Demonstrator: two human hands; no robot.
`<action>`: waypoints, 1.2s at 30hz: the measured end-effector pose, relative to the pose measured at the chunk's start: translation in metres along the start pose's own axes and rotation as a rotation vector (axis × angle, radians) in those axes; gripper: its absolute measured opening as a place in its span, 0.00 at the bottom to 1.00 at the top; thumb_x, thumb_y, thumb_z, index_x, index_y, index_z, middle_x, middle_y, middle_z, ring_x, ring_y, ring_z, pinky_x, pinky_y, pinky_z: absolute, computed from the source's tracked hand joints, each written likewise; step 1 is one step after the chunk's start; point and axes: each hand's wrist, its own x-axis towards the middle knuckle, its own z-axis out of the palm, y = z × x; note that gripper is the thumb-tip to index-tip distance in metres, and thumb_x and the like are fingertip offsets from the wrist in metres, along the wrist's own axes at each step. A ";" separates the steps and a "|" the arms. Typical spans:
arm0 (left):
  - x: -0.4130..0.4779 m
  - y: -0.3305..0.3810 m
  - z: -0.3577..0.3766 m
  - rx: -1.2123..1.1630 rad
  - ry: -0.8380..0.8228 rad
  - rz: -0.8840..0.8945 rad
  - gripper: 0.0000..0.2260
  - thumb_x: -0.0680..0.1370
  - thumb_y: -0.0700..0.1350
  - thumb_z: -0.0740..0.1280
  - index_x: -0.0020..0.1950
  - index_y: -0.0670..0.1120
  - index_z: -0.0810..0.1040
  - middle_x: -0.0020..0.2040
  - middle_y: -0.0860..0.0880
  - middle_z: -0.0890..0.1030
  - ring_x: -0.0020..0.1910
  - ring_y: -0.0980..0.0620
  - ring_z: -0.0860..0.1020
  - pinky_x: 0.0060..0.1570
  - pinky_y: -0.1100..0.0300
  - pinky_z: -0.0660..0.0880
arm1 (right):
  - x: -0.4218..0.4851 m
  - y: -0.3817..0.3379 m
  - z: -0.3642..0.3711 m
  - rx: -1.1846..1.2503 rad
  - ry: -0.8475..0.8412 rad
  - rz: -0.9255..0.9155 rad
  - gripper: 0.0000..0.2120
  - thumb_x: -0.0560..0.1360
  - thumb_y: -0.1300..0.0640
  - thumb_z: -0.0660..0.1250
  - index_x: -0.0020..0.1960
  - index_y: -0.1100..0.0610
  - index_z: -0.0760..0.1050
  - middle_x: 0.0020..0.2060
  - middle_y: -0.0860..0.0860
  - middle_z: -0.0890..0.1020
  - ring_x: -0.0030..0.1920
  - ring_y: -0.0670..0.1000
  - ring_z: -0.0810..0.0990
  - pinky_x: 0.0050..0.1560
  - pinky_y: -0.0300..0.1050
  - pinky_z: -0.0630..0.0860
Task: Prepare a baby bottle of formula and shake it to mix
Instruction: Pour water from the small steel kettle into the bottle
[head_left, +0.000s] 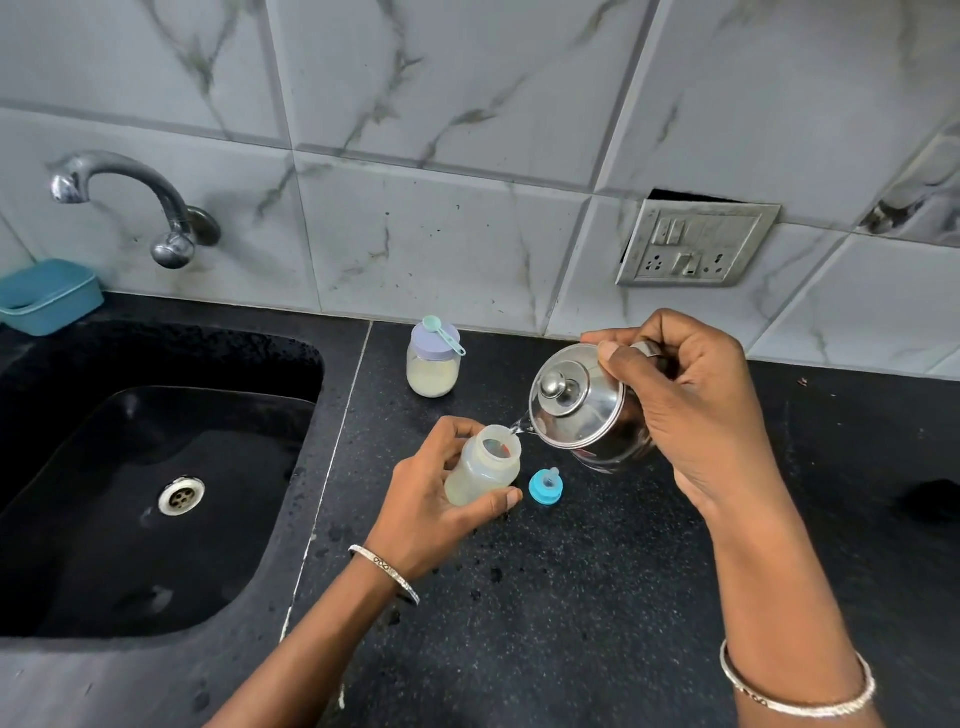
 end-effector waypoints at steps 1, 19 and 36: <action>0.001 0.001 -0.001 -0.001 -0.006 0.002 0.24 0.68 0.50 0.81 0.58 0.56 0.73 0.52 0.56 0.84 0.49 0.54 0.82 0.48 0.56 0.80 | 0.001 -0.001 0.001 -0.006 0.003 -0.002 0.08 0.77 0.66 0.71 0.41 0.63 0.76 0.48 0.50 0.89 0.51 0.53 0.88 0.38 0.37 0.82; 0.016 -0.001 -0.020 -0.047 -0.082 0.021 0.24 0.68 0.51 0.81 0.58 0.56 0.73 0.54 0.61 0.83 0.54 0.54 0.81 0.51 0.60 0.80 | -0.001 -0.002 0.017 -0.133 0.065 0.001 0.09 0.77 0.64 0.72 0.40 0.61 0.76 0.49 0.49 0.89 0.52 0.48 0.87 0.42 0.39 0.82; -0.013 -0.009 -0.035 -0.077 -0.018 0.033 0.23 0.68 0.51 0.81 0.58 0.55 0.75 0.53 0.58 0.84 0.51 0.54 0.82 0.48 0.62 0.79 | -0.022 -0.004 0.038 -0.172 0.032 -0.012 0.11 0.77 0.62 0.73 0.38 0.53 0.77 0.49 0.48 0.89 0.53 0.50 0.87 0.57 0.58 0.83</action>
